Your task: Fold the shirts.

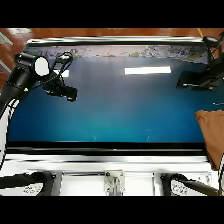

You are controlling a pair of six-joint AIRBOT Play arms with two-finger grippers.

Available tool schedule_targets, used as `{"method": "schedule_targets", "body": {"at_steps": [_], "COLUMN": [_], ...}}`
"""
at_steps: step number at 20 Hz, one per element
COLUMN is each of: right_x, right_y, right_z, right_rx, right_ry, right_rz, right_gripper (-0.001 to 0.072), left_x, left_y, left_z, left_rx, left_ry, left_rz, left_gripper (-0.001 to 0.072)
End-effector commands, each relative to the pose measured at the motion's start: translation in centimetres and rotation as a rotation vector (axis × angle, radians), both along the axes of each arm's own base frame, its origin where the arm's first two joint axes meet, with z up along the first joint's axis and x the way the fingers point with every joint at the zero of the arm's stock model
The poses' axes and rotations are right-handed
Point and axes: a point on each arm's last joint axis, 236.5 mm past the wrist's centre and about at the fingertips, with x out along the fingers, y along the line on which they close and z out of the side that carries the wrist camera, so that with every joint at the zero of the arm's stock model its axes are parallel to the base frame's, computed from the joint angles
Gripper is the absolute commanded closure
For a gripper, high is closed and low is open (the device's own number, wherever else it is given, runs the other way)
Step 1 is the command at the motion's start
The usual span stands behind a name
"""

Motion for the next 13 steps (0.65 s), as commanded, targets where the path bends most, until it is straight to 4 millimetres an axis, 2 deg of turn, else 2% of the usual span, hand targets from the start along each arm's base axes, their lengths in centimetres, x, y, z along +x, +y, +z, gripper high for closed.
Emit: {"method": "schedule_targets", "body": {"at_steps": [1,4,13], "right_x": [-0.71,-0.67,-0.66], "right_y": [2.03,2.03,2.03], "right_z": [-1.11,-1.11,-1.10], "right_rx": [0.033,0.034,0.033], "right_ry": [0.050,0.049,0.048], "right_rz": [0.010,0.010,0.010], "right_gripper": [0.0013,0.0013,0.0013], "left_x": [0.43,0.79,0.81], "left_y": [0.17,-0.05,0.06], "left_z": [-0.11,-0.03,-0.03], "left_rx": [0.009,-0.032,-0.030], "left_ry": [-0.006,-0.015,-0.016], "left_rz": [0.004,0.145,0.145], "left_gripper": [0.0018,0.0018,0.0018]}}
